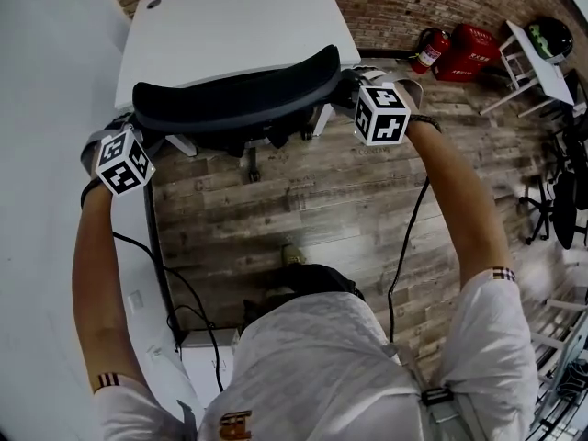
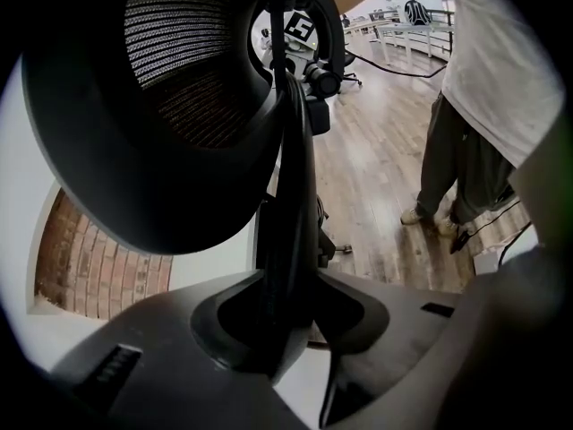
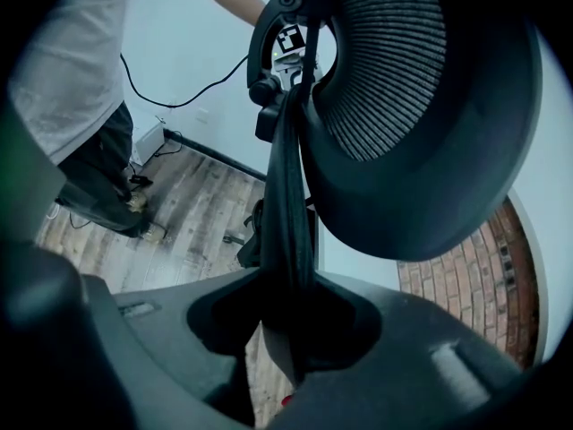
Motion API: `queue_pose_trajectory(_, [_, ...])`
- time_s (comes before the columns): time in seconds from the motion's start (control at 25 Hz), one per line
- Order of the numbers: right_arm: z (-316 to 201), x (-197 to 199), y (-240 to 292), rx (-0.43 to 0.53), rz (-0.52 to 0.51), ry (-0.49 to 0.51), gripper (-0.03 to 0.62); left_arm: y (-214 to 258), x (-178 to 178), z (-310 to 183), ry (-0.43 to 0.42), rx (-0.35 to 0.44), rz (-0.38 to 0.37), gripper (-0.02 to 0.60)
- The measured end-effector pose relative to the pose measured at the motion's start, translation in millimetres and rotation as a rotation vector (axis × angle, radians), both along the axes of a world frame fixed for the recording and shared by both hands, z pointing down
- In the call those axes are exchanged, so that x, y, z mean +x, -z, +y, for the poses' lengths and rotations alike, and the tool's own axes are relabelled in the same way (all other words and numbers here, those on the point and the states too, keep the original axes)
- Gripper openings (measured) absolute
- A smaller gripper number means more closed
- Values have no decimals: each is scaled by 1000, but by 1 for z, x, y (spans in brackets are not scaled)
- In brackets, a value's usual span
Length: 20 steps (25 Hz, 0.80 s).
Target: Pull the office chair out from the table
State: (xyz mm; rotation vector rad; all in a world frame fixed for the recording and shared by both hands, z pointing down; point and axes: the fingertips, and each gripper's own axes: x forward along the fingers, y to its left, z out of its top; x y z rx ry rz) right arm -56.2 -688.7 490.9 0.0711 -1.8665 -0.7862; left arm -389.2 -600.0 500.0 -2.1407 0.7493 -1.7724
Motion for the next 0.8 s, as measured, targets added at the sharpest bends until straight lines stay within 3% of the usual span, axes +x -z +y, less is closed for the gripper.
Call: queue_pose_trajectory(0.8, [145,28,-1,27,22,-37,119,1,28,146,-15,9,4,123])
